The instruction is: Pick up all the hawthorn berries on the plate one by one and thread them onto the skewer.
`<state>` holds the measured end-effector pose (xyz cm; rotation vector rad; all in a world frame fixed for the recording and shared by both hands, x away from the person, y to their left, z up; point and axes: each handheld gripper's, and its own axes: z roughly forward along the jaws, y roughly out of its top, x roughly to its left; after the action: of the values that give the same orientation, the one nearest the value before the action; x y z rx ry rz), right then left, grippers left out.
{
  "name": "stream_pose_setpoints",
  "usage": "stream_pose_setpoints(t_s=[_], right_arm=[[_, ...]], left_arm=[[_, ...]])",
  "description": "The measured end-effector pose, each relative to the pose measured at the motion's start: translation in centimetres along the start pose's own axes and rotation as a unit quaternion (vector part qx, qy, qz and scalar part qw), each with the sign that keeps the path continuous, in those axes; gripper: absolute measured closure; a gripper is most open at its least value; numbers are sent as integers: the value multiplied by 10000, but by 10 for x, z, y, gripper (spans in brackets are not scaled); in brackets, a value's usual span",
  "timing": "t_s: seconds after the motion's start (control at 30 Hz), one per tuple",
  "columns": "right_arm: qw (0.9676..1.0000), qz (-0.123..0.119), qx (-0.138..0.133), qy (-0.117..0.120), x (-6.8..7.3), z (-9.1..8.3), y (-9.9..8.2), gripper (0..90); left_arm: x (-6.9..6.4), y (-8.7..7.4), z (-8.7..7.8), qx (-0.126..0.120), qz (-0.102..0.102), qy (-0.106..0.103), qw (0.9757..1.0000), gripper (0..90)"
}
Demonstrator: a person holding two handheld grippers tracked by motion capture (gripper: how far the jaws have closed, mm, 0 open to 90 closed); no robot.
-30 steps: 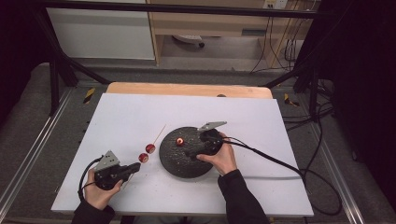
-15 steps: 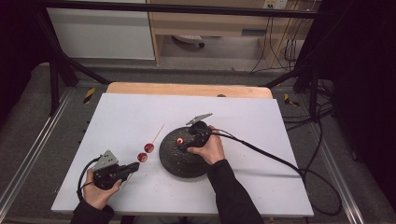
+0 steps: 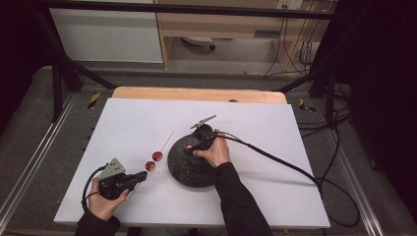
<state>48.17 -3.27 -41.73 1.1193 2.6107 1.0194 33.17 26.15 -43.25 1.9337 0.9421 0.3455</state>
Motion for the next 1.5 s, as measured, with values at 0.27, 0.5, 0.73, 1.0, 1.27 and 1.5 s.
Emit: stream_pose_setpoints(t_s=[0.27,0.5,0.73,1.0,1.27,1.5], right_arm=[[9998,110,-50,125,-2,4,2,428],[9995,190,49,244,0,8,5,519],[9993,186,181,250,0,13,5,570],[9990,268,250,249,-1,13,5,624],[9988,379,203,241,0,9,6,630],[9987,441,116,248,3,-5,9,631]], left_arm=[[0,0,0,7,2,5,10000,884],[0,0,0,14,-2,0,10000,884],[0,0,0,16,-7,1,10000,884],[-1,1,0,11,11,-8,10000,884],[-1,1,0,15,23,-13,10000,884],[-2,1,1,26,41,-19,10000,884]])
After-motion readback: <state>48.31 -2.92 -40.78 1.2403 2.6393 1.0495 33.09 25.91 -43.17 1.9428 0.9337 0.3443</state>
